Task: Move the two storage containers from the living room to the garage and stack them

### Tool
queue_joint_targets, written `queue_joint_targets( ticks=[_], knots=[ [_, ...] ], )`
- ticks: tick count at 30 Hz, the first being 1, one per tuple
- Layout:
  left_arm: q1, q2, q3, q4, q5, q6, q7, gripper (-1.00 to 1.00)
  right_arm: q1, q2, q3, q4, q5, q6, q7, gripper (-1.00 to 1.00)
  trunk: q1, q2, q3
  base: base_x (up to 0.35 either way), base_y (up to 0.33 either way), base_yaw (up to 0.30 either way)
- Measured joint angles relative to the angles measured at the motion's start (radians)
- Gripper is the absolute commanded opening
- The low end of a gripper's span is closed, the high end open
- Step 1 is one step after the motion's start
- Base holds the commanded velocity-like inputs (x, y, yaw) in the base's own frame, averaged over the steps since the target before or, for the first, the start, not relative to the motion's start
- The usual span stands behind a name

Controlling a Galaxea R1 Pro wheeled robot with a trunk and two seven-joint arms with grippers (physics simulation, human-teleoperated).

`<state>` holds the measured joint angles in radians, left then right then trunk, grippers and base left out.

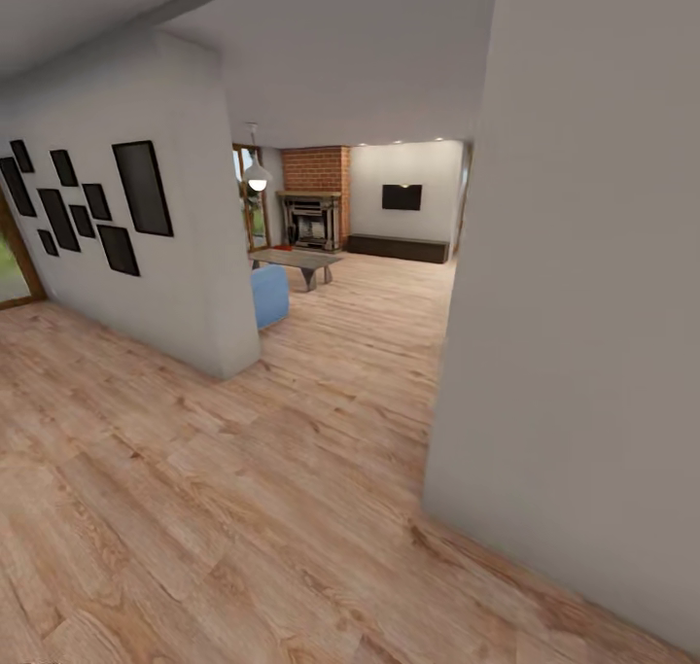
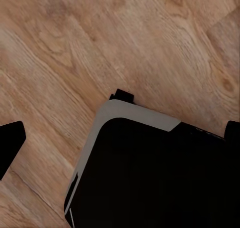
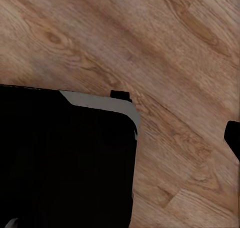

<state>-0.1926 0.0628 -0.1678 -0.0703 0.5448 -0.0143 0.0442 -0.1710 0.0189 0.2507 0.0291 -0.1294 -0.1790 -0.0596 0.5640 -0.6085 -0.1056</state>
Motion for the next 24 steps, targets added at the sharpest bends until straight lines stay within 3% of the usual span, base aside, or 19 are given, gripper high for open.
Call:
queue_joint_targets(
  ticks=[24],
  knots=[
    [0.0, 0.0, 0.0, 0.0, 0.001, -0.001, 0.0, 1.0, 0.0, -0.001, 0.0, 0.0, 0.006, -0.001, 0.0, 1.0, 0.0, 0.0, 0.0, 0.324, 0.0, 0.275]
  ],
)
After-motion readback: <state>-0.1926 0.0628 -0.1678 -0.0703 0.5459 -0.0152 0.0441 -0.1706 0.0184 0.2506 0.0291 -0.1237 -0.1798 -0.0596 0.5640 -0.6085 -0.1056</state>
